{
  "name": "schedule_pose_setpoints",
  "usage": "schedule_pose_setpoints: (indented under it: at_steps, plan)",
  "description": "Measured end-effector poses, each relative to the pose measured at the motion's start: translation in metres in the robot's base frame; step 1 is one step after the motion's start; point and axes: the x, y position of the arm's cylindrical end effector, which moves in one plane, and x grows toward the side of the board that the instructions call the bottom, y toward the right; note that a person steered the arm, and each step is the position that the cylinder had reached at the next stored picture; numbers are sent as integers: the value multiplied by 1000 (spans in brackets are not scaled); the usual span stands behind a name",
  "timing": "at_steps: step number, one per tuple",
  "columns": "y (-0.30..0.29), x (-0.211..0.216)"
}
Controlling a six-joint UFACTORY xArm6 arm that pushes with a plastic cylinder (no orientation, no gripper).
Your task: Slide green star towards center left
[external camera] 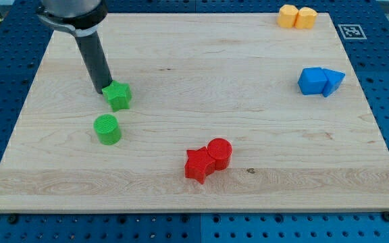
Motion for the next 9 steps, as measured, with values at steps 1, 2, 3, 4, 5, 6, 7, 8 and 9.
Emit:
schedule_pose_setpoints:
  at_steps: [1, 2, 3, 4, 5, 6, 7, 8, 9]
  plan:
    - [17, -12]
    - [47, -12]
    - [82, -7]
    - [84, 31]
    - [79, 45]
    - [48, 52]
    - [14, 51]
    - [-1, 46]
    - [-1, 34]
